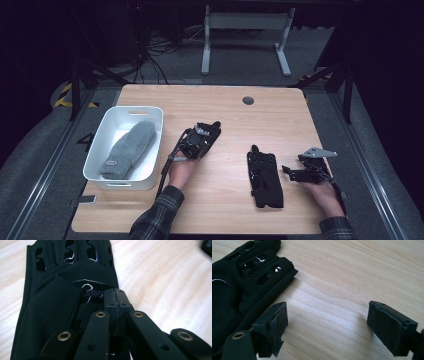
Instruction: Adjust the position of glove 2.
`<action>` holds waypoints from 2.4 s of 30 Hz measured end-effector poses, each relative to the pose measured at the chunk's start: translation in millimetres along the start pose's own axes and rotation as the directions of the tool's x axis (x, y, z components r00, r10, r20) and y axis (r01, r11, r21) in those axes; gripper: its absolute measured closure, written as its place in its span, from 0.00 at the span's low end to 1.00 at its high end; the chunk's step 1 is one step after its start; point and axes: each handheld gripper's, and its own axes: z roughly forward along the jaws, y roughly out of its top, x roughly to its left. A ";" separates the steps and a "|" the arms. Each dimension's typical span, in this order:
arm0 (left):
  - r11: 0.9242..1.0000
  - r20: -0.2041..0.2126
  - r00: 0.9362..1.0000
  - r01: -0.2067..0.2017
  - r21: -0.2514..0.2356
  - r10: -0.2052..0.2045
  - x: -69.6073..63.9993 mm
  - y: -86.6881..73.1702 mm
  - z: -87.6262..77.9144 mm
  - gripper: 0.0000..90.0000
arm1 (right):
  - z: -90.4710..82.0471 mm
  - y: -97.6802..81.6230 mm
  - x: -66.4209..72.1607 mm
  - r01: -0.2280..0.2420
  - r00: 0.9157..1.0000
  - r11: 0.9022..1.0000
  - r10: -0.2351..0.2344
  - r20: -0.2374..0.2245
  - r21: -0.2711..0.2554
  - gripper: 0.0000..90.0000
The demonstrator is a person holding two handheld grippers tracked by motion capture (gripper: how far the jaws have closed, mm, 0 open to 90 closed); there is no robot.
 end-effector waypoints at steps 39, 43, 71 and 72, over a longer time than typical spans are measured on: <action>0.997 0.139 0.988 -0.065 -0.045 0.071 -53.0 -23.1 -34.8 0.83 | -1.7 0.4 0.9 0.013 1.000 1.000 -0.013 -0.011 0.003 0.26; 0.999 0.154 0.987 -0.043 -0.024 0.047 -33.3 -27.8 -34.0 0.72 | -11.2 4.4 2.7 0.002 1.000 1.000 -0.003 -0.026 -0.031 0.43; 0.998 0.111 0.994 0.005 -0.058 0.001 -9.6 -37.1 -29.0 0.65 | -23.3 2.3 42.0 0.095 0.956 0.995 -0.090 -0.280 0.006 1.00; 0.999 0.106 0.994 0.008 -0.045 -0.003 -8.7 -38.0 -26.9 0.66 | -22.8 2.1 41.9 0.096 0.955 0.995 -0.090 -0.282 0.007 1.00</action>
